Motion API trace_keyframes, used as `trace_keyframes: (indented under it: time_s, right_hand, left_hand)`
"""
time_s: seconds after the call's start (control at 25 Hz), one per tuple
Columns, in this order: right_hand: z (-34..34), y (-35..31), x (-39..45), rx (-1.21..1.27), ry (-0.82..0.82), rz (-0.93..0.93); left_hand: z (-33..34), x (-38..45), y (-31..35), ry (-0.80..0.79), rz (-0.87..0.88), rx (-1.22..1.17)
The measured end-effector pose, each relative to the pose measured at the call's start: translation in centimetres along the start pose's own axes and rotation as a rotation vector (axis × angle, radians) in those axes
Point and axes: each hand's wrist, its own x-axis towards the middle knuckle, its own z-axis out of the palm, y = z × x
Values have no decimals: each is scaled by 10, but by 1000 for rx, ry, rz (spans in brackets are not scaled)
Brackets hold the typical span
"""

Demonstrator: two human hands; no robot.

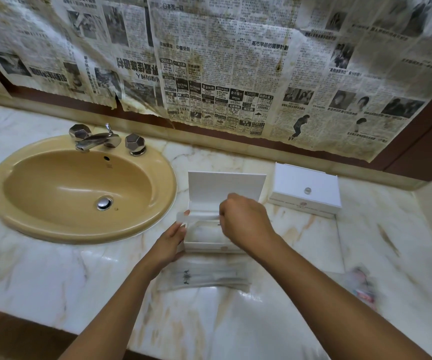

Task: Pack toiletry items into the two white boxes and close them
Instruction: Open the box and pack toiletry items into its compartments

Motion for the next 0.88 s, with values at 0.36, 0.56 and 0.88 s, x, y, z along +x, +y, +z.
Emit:
trace_keyframes:
  time_s: [0.36, 0.56, 0.88]
  right_hand:
    - [25, 19, 44, -177, -178, -27]
    - [50, 26, 55, -190, -233, -21]
    - [80, 29, 71, 112, -372, 199]
  left_hand:
    - [-1, 2, -2, 6, -6, -37]
    - [-1, 2, -1, 2, 20, -8]
    - [0, 3, -1, 8, 18, -18]
